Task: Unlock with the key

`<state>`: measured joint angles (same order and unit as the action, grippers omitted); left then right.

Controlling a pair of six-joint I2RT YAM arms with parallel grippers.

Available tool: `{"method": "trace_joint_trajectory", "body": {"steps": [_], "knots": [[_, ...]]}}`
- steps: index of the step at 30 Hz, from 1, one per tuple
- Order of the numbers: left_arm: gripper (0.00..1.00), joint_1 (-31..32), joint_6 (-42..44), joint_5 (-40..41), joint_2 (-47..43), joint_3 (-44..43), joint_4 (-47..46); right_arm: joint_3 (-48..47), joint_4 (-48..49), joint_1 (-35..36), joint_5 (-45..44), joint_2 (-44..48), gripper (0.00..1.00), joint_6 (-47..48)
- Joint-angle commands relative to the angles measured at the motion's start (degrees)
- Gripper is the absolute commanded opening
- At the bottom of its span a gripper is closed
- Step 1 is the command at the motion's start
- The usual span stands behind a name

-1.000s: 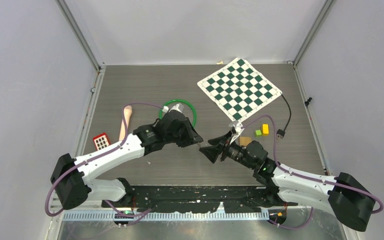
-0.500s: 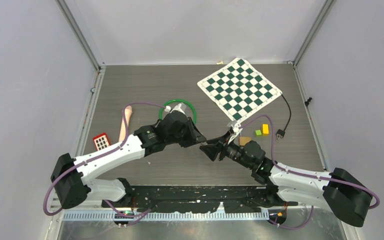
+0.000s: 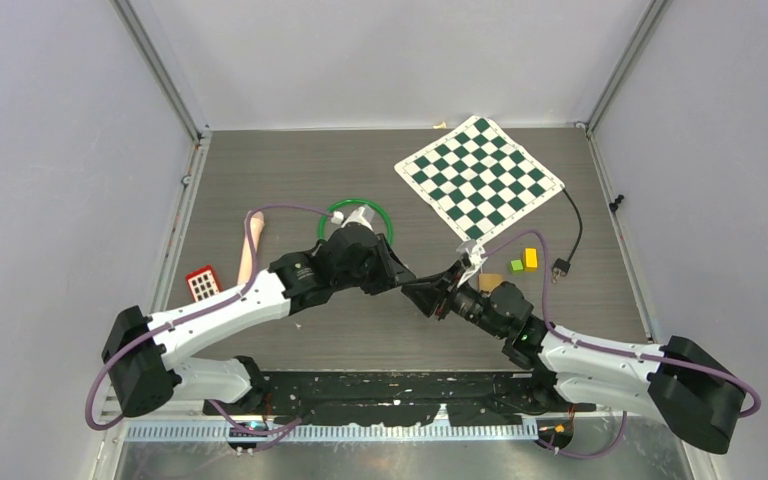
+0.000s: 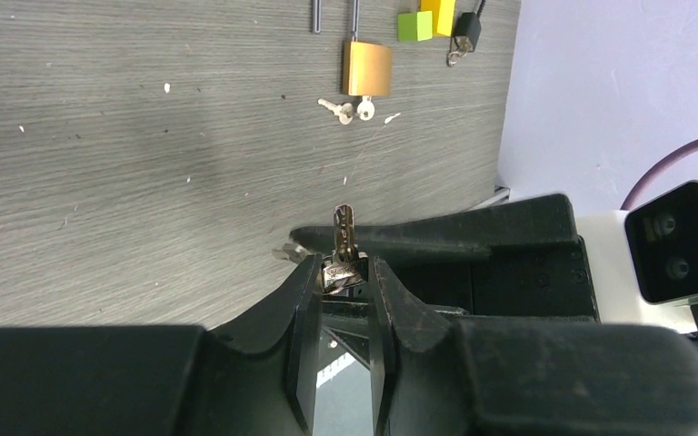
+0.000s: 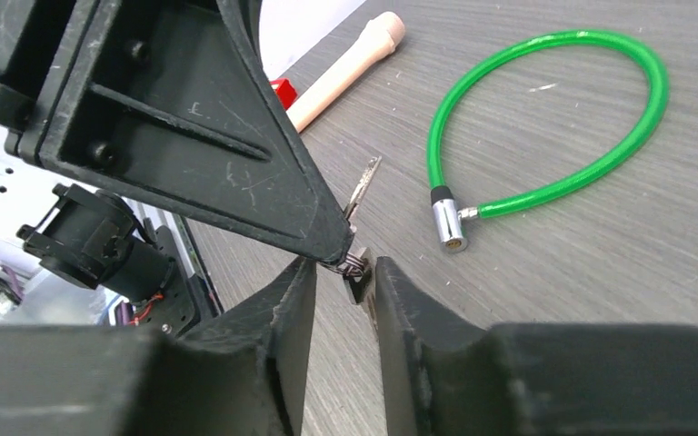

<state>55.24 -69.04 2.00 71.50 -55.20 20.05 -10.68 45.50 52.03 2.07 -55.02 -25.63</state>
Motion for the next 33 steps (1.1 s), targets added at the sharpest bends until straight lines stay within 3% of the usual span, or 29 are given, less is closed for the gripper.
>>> {"method": "trace_joint_trajectory", "body": {"steps": [1, 2, 4, 9, 15, 23, 28, 33], "knots": [[0.14, 0.46, -0.79, 1.21, -0.84, -1.07, -3.43, -1.33, 4.05, 0.24, -1.8, 1.54, 0.3, 0.43], [0.17, 0.48, -0.5, 1.43, -1.07, -1.05, -3.42, -1.35, 3.78, 0.25, -1.8, 1.62, 0.2, 0.59], [0.26, 0.48, 0.22, 2.38, -1.78, -0.99, -3.45, -1.32, 3.24, 0.26, -1.8, 1.89, 0.08, 0.8], [0.56, 0.46, 2.99, 5.59, -4.93, -0.58, -2.18, -0.87, 1.88, 0.23, -1.28, 3.38, 0.05, 1.94], [0.72, 0.14, 6.01, 7.09, -7.37, -0.66, 0.51, -1.19, -1.57, 0.26, -0.94, 5.49, 0.05, 4.01], [0.72, 0.11, 8.16, 3.53, -9.4, 4.8, -5.66, -1.27, -2.35, 0.27, -2.9, 7.61, 0.05, 2.63], [0.71, 0.13, 11.68, 2.73, -11.46, 9.53, -12.96, -0.94, -2.65, 0.22, -7.69, 9.21, 0.05, -3.92], [0.64, 0.13, 14.26, -0.42, -14.5, 18.11, -31.8, -0.93, -2.16, 0.19, -10.4, 13.24, 0.05, -8.67]]}}
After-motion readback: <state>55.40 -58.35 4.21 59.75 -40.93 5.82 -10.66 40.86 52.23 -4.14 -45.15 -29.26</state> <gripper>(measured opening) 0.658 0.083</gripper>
